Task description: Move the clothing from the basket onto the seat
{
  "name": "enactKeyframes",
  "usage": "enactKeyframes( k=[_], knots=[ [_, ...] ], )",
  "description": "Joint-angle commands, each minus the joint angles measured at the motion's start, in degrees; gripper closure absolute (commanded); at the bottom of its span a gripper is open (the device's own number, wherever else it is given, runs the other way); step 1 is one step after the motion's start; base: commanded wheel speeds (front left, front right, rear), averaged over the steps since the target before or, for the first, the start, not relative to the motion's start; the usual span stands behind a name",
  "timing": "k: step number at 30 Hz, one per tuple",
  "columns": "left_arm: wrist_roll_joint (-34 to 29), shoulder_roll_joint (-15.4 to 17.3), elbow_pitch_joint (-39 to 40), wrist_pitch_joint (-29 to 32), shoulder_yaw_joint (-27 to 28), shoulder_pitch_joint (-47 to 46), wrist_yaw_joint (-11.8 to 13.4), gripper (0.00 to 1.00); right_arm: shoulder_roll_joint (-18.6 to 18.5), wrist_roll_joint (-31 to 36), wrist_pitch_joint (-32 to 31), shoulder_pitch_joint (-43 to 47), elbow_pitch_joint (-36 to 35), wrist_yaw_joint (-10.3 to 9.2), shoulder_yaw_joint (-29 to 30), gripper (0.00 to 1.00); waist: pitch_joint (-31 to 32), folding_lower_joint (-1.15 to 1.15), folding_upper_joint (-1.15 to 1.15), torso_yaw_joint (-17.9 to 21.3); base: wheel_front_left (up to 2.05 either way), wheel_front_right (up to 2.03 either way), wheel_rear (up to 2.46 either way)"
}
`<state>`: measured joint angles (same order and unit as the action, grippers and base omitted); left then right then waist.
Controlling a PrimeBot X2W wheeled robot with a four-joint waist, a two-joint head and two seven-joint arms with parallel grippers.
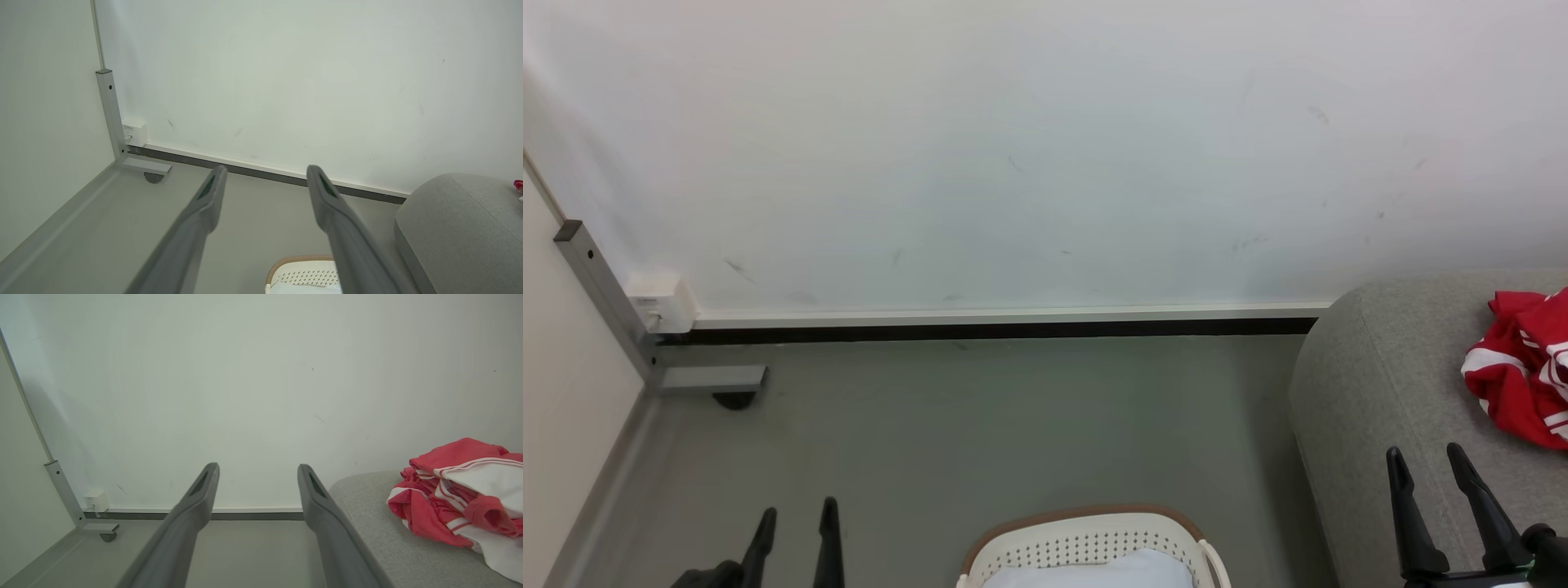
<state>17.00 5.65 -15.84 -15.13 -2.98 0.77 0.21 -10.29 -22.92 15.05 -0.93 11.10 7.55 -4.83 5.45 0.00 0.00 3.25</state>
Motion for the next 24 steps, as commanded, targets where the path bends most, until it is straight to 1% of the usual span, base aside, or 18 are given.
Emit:
enactKeyframes(
  k=[1,2,6,24],
  knots=[
    [-1.5,-0.4,-0.1,0.0,0.8,-0.2,-0.8,0.00,-0.2,0.6,0.2,-0.3,0.3,-0.13,-0.2,0.00,0.0,0.00,0.00,0.0,0.00,0.00,0.00],
    [-1.1,-0.4,-0.2,0.0,0.9,-0.2,-0.8,1.00,0.0,0.1,0.0,-0.1,0.2,0.00,-0.3,1.00,0.0,0.00,0.00,0.0,0.00,0.00,0.00],
    [-0.5,-1.2,-1.7,0.5,1.0,0.2,-1.0,1.00,0.6,-0.7,-0.4,0.7,1.5,0.01,-0.4,1.00,0.0,0.00,0.00,0.0,0.00,0.00,0.00],
    [16.5,-1.5,-0.8,5.3,2.9,-1.5,-2.5,1.00,2.1,-16.1,-5.1,-0.8,1.7,-0.01,2.3,1.00,-0.8,0.00,0.00,-0.4,0.00,0.00,0.00]
  ],
)
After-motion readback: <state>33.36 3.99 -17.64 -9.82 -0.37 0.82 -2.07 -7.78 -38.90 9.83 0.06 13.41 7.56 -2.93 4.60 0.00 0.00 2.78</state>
